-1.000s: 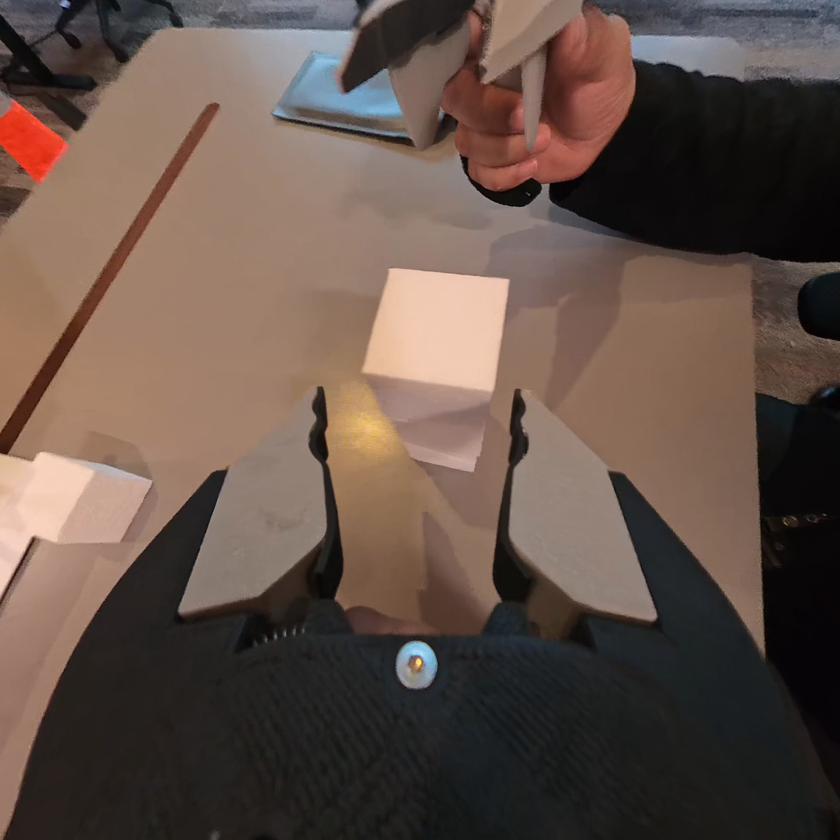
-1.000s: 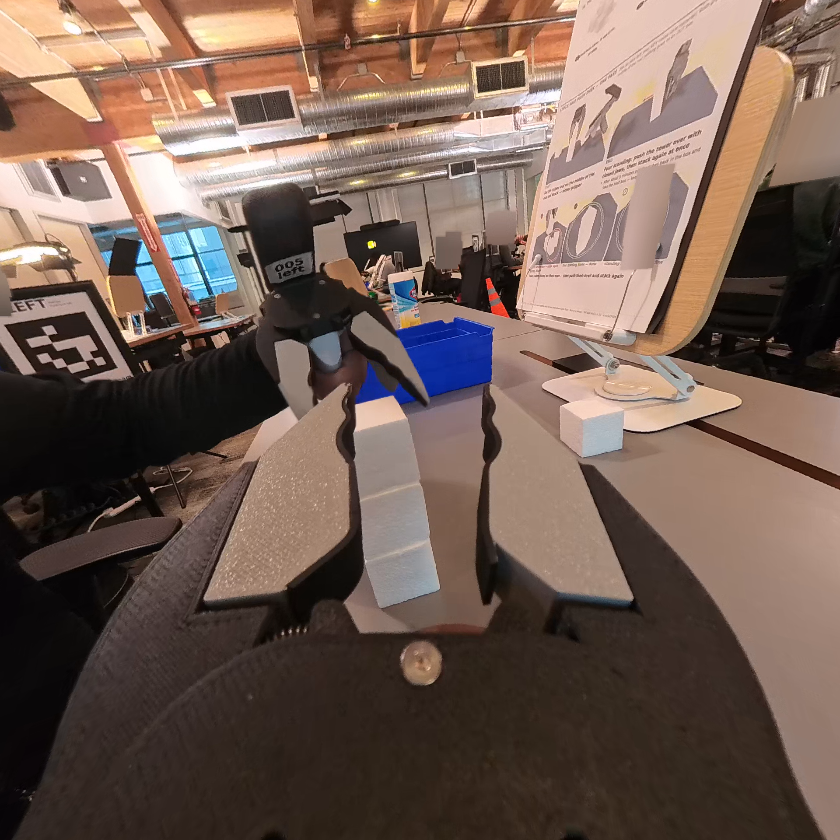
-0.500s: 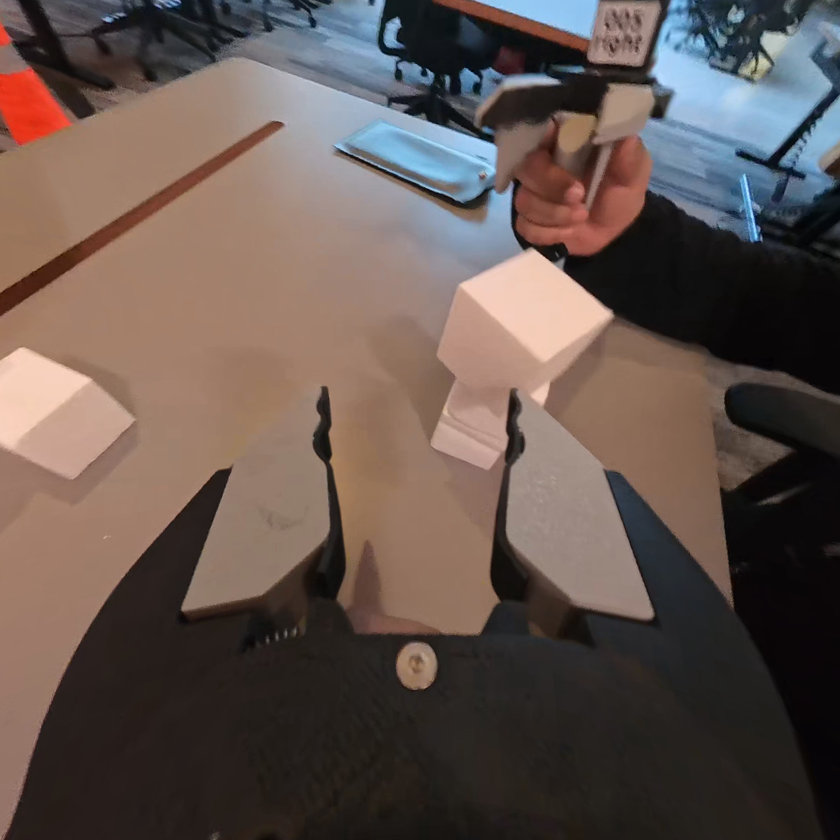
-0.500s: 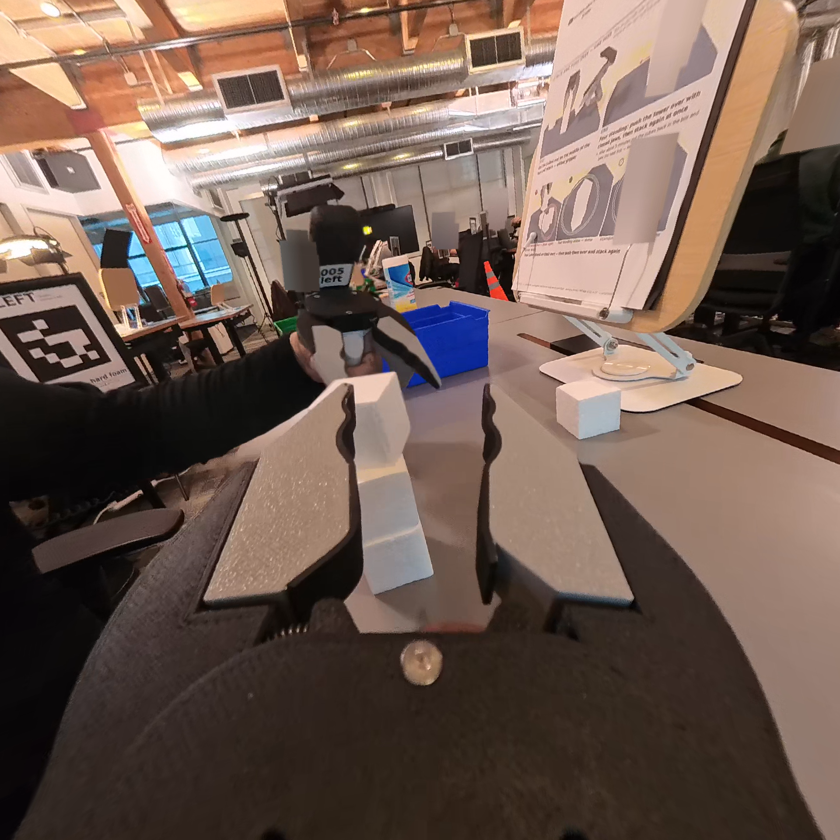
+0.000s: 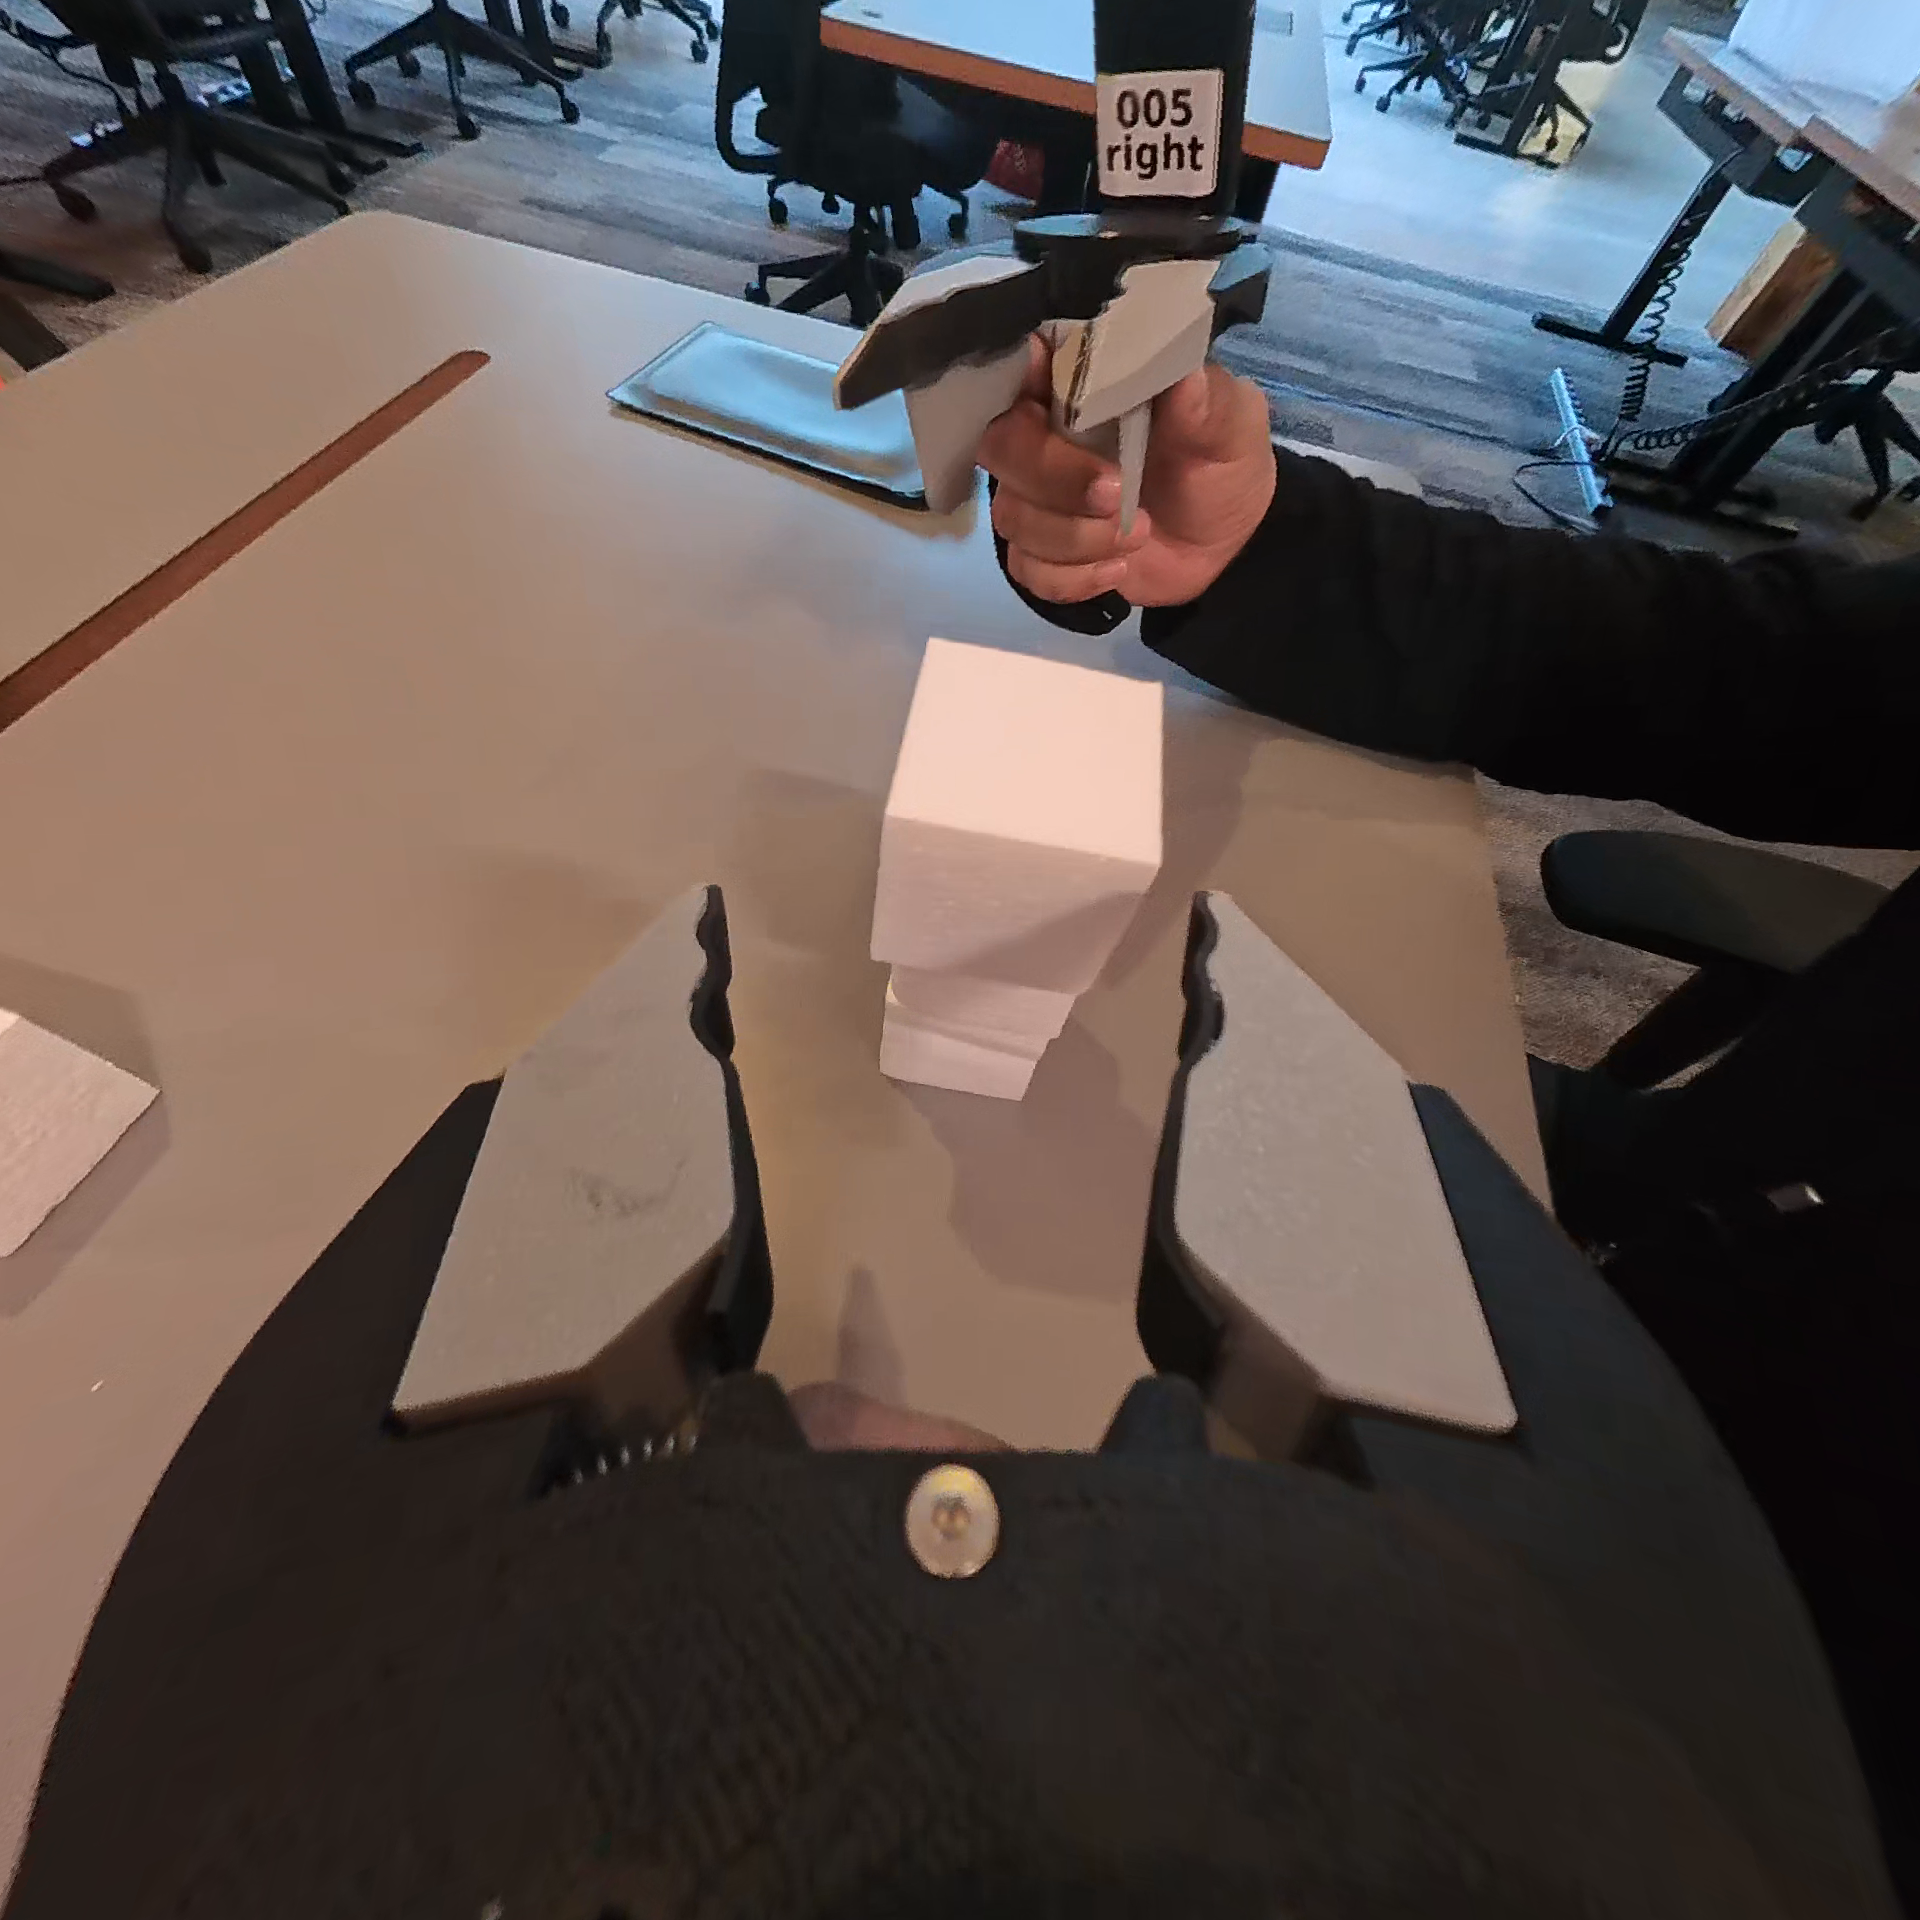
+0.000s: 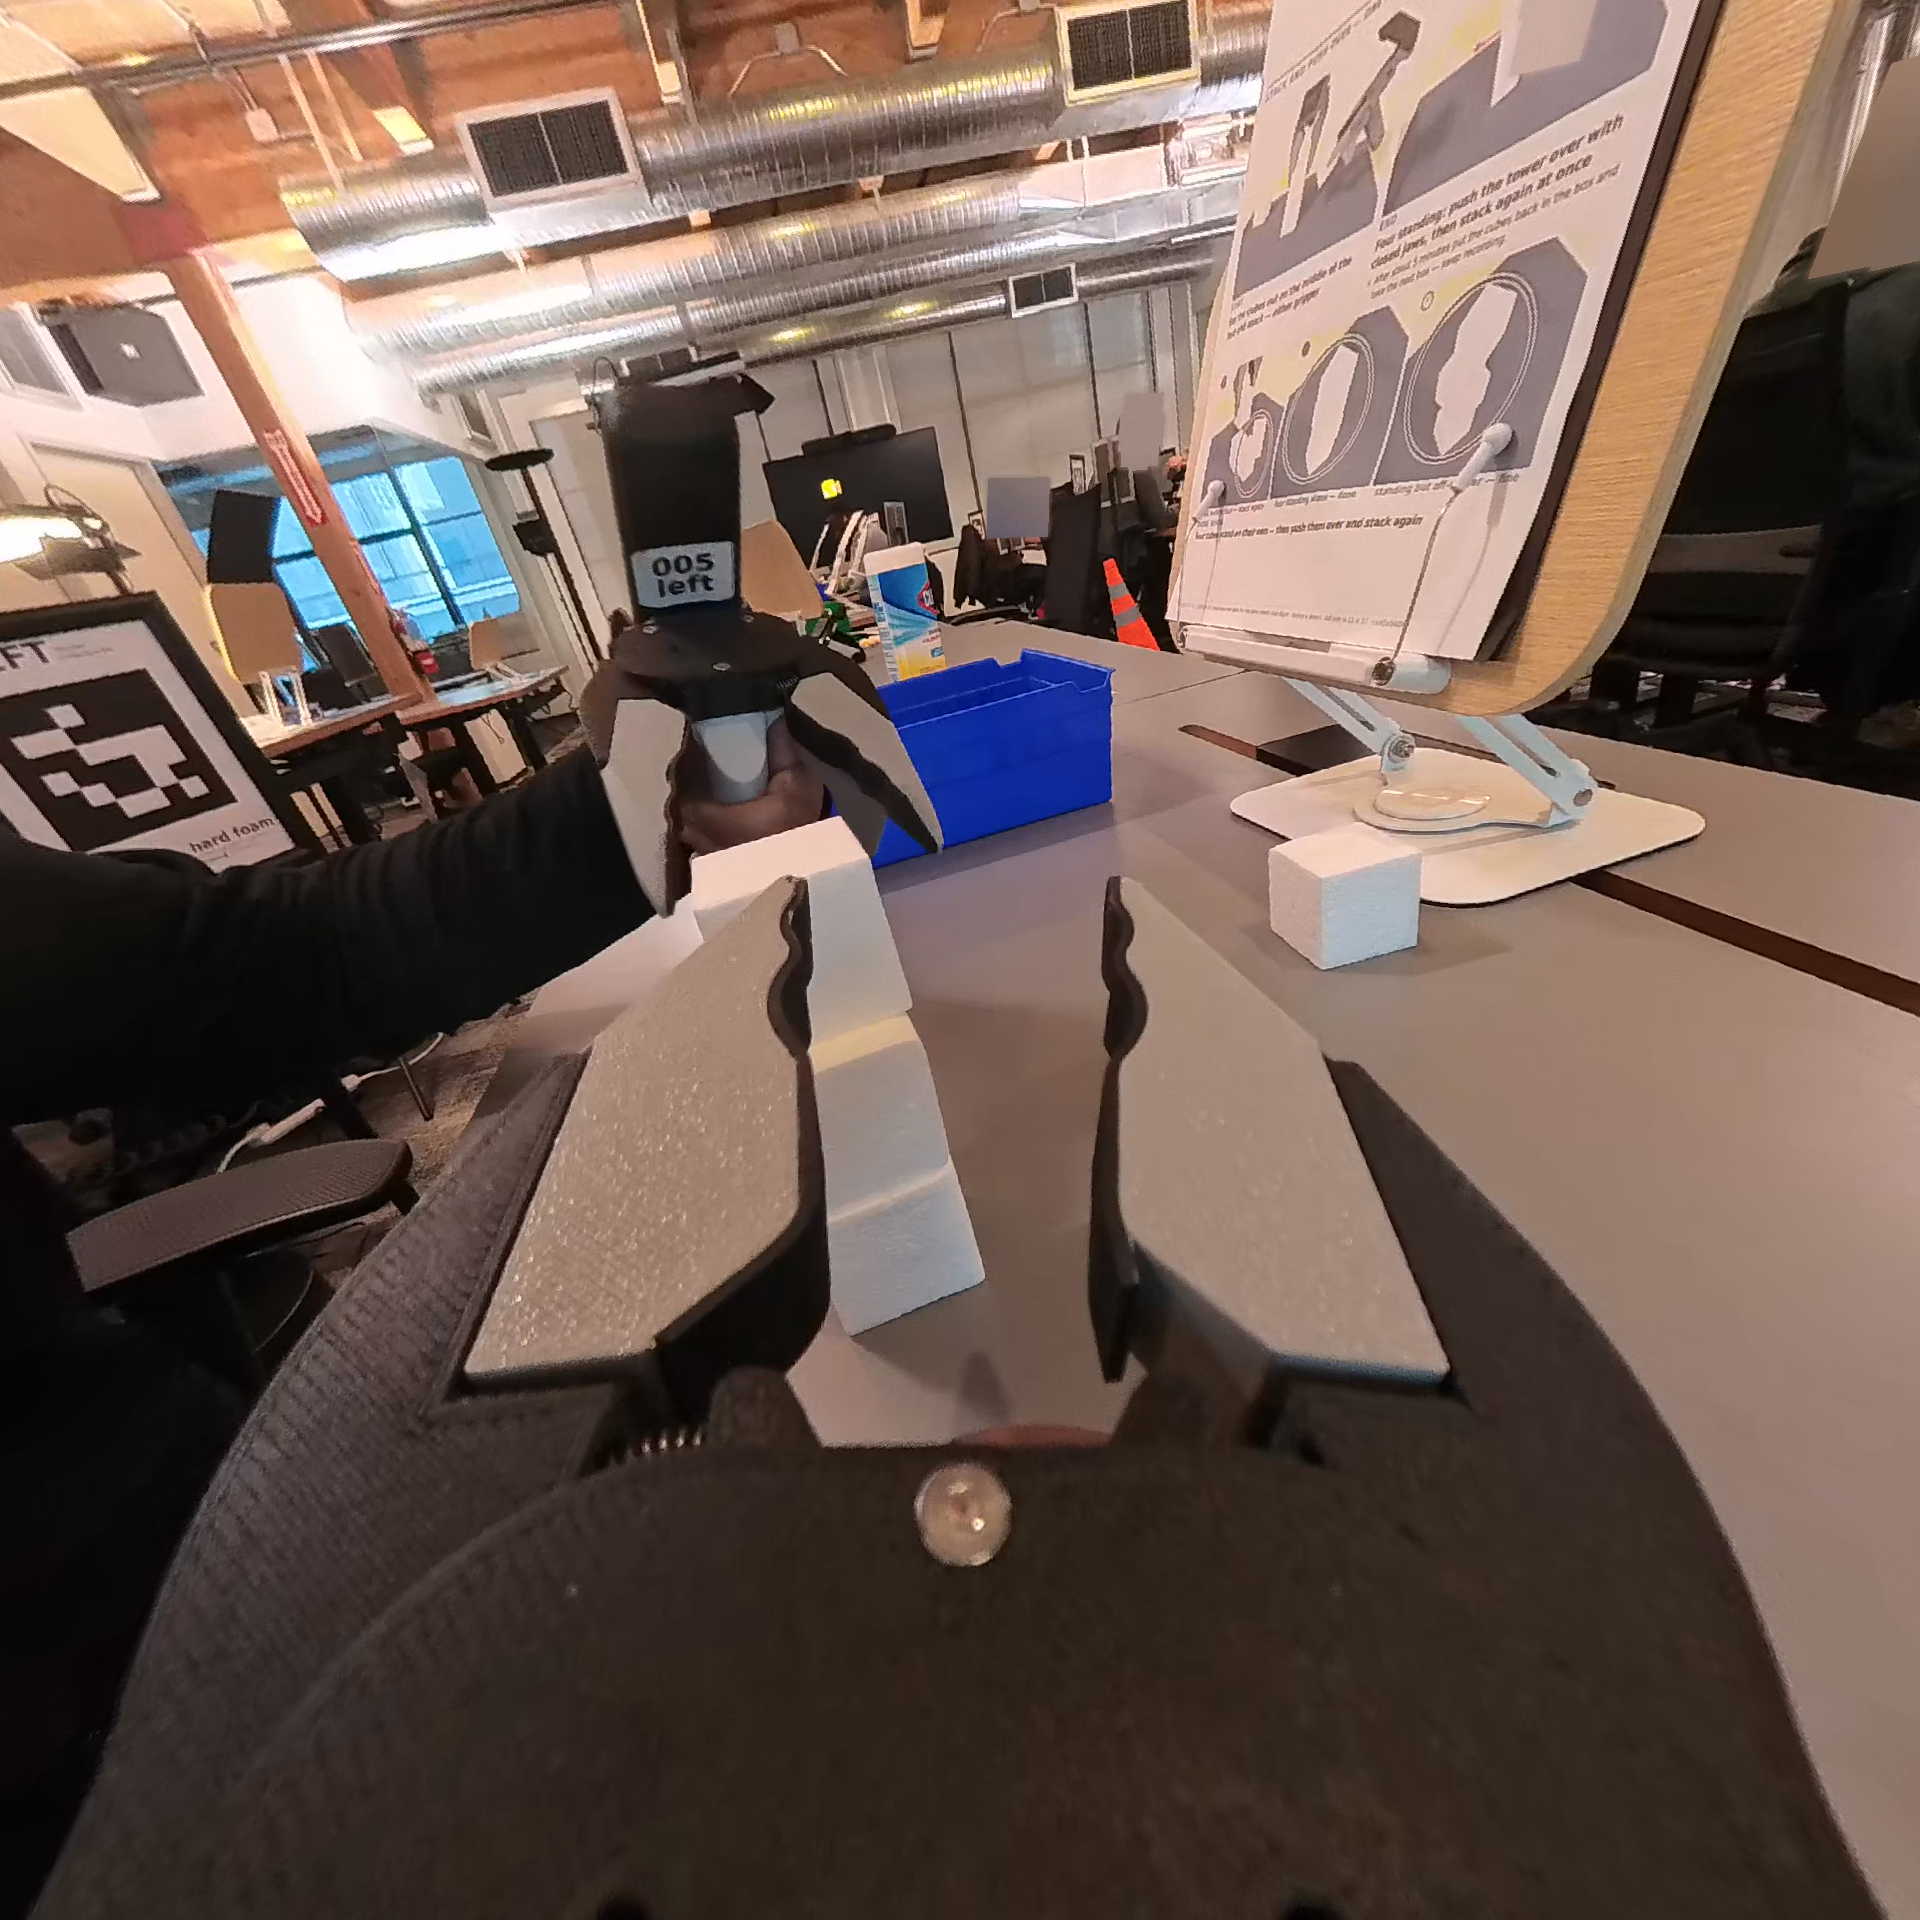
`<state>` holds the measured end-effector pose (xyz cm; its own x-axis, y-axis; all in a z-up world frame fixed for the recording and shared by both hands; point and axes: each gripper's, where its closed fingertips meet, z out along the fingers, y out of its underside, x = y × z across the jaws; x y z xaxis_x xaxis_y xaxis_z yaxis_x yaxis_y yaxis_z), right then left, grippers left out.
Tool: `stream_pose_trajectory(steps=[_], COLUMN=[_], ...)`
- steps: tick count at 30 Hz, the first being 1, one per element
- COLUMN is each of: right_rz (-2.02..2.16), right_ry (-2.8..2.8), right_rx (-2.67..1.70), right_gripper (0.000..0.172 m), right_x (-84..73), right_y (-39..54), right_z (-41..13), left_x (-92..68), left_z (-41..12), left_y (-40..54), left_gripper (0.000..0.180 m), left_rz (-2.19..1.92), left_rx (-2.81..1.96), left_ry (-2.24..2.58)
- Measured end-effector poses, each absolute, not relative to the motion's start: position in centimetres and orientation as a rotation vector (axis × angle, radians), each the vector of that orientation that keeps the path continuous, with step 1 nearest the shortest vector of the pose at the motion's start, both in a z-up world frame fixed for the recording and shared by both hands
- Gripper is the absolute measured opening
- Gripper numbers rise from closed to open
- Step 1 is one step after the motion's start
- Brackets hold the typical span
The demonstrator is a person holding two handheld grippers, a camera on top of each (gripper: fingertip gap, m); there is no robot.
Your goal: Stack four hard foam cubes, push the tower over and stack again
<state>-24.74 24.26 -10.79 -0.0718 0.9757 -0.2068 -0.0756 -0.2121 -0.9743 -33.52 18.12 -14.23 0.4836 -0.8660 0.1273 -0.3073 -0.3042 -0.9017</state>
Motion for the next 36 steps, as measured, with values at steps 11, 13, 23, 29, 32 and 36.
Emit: stream_pose_trajectory(steps=[11,13,23,29,32,36], right_rz=[1.456,1.458,1.465,1.468,1.467,1.468], right_ry=[-1.071,-1.07,-1.071,-1.074,-1.076,-1.077], right_rx=[-1.25,-1.244,-1.223,-1.219,-1.22,-1.224], right_gripper=[0.054,0.054,0.054,0.054,0.054,0.054], right_x=[-24.4,-24.4,-24.2,-24.2,-24.3,-24.3], right_y=[24.2,24.1,23.8,23.7,23.7,23.7], right_z=[-10.2,-10.0,-9.5,-9.4,-9.5,-9.6], left_x=[-30.9,-30.5,-29.6,-29.7,-29.9,-30.0], left_z=[-12.3,-12.2,-13.6,-13.4,-13.6,-13.8], left_y=[18.9,18.6,18.7,19.3,19.3,19.2], left_gripper=[0.052,0.052,0.052,0.052,0.052,0.052], left_rz=[-0.768,-0.762,-0.745,-0.74,-0.743,-0.742], left_rx=[-1.807,-1.802,-1.774,-1.768,-1.772,-1.775], left_ry=[0.996,1.026,1.242,1.221,1.216,1.219])
